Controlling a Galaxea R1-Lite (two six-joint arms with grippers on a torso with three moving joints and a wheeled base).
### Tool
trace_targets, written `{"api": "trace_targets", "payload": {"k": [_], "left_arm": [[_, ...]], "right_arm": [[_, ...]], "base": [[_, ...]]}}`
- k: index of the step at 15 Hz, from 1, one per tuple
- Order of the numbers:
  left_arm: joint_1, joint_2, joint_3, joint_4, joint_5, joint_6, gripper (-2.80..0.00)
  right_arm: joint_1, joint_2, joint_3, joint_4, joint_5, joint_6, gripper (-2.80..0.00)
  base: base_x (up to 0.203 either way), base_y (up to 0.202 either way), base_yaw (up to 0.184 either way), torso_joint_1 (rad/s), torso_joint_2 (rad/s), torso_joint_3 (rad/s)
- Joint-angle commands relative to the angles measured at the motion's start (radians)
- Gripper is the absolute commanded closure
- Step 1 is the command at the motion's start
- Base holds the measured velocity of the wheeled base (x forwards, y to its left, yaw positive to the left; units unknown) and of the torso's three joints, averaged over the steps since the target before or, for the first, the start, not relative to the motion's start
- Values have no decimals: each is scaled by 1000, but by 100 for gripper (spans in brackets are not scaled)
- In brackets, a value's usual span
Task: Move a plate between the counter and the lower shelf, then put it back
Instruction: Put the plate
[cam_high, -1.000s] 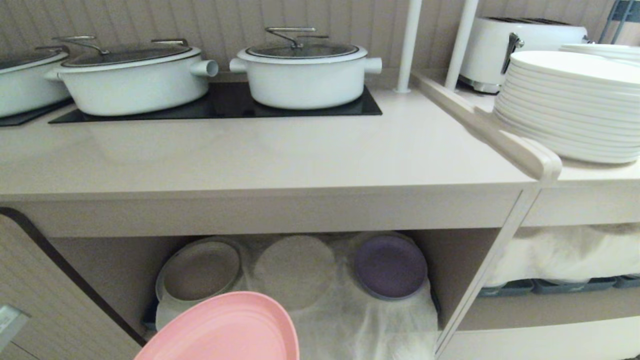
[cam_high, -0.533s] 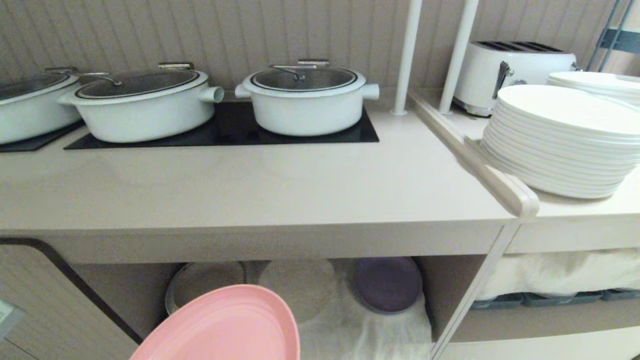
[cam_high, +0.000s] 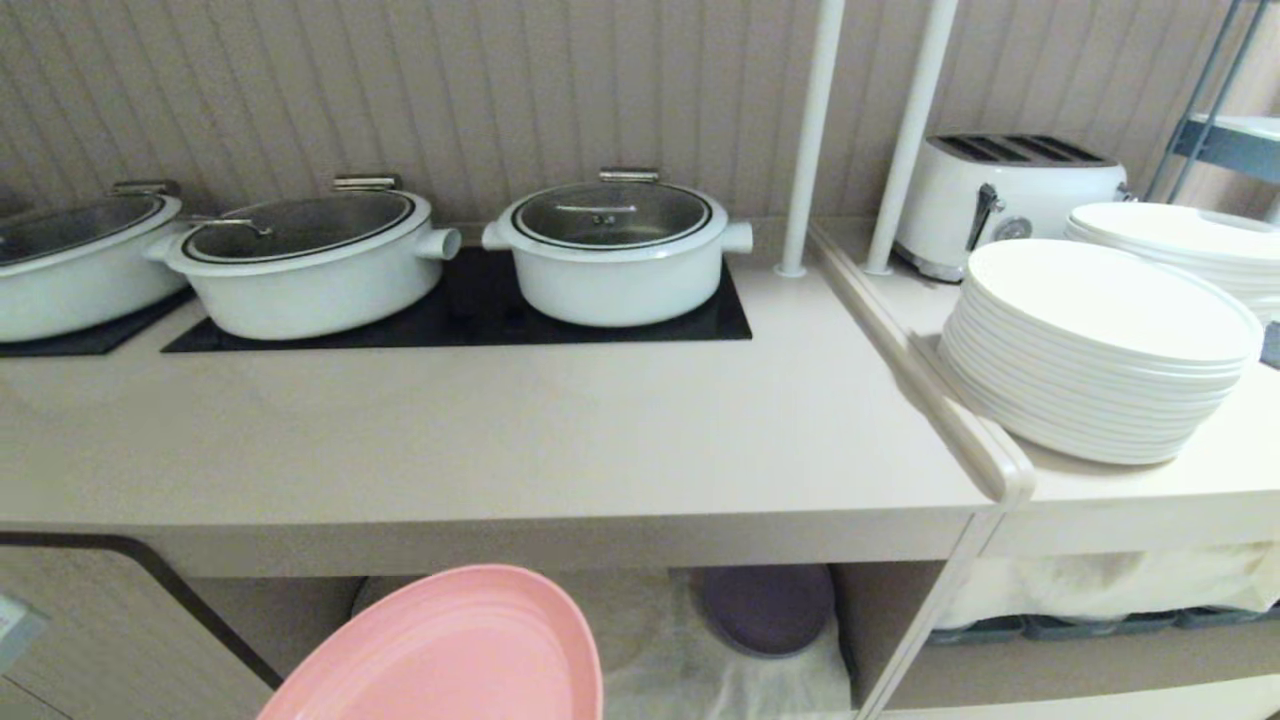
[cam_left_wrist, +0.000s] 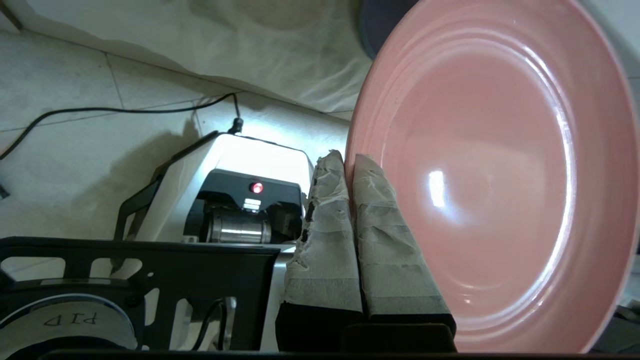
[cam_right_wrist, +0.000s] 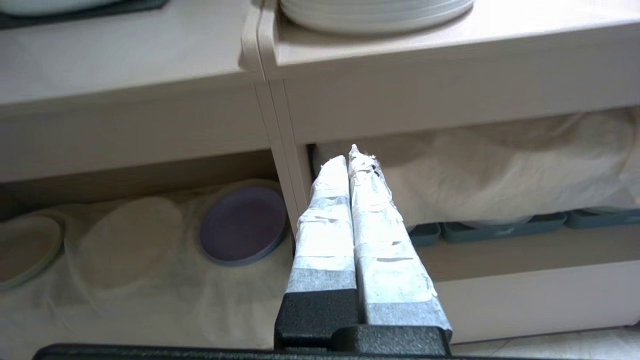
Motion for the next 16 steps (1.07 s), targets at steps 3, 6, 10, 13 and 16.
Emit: {"api": "trace_targets", "payload": {"k": [3,6,10,13,16], "left_arm": [[0,16,-8,1,1,-6,0],[-2,16,-10,0,1,-6,0],[-2,16,-14,2,1,-6,0],[-2,16,-14,2,1,-6,0],[-2,16,-14,2,1,-4,0]], "right_arm": [[0,0,0,1,0,0,0],[0,0,0,1,0,1,0],[0,0,0,1,0,-1,0],[0,0,0,1,0,-1,0],[0,0,0,1,0,-1,0]], "base": [[0,0,0,105,-203,-110],[0,0,0,17,-28,-15],[0,0,0,0,0,0],[0,0,0,142,-285,-151],[0,0,0,182,-385,-200]]}}
